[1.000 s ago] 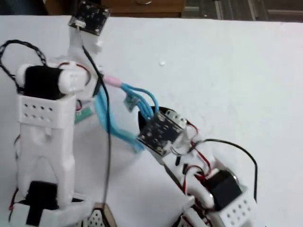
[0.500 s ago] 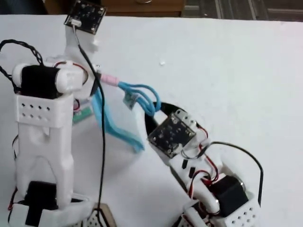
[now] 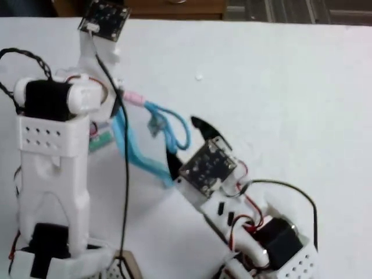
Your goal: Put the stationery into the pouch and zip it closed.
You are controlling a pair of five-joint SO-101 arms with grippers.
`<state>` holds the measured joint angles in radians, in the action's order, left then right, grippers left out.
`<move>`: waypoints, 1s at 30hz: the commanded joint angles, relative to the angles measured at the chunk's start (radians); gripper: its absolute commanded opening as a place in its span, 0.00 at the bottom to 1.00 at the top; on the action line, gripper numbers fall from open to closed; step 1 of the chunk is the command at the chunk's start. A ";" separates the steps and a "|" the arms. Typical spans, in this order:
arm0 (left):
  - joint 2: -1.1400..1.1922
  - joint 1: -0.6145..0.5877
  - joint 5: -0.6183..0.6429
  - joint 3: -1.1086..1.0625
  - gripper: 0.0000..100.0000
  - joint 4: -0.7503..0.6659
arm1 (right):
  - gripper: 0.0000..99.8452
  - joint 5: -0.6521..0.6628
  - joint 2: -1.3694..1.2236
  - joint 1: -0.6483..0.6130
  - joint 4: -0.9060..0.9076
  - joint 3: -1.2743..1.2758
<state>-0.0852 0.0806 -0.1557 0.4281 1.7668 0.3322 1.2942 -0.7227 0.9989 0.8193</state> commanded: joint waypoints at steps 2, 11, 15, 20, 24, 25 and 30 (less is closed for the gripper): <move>0.081 0.004 0.008 -0.011 0.02 0.008 | 0.22 -0.009 0.010 -0.013 0.087 -0.063; 0.081 0.004 0.008 -0.011 0.02 0.005 | 0.22 -0.092 -0.001 -0.013 0.064 -0.114; 0.081 0.004 0.008 -0.011 0.02 0.005 | 0.22 -0.146 0.002 -0.013 0.028 -0.120; 0.081 0.004 0.008 -0.011 0.02 0.005 | 0.22 -0.201 0.019 -0.015 0.065 -0.157; 0.081 0.004 0.008 -0.011 0.02 0.005 | 0.22 -0.215 0.038 -0.012 0.168 -0.180; 0.081 0.004 0.008 -0.011 0.02 0.005 | 0.22 -0.216 0.044 -0.010 0.194 -0.178; 0.081 0.004 0.008 -0.011 0.02 0.005 | 0.22 -0.250 0.030 -0.005 0.217 -0.153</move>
<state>-0.0852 0.0806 -0.1557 0.4281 1.7668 0.0974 1.3433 -0.7365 1.2137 0.6782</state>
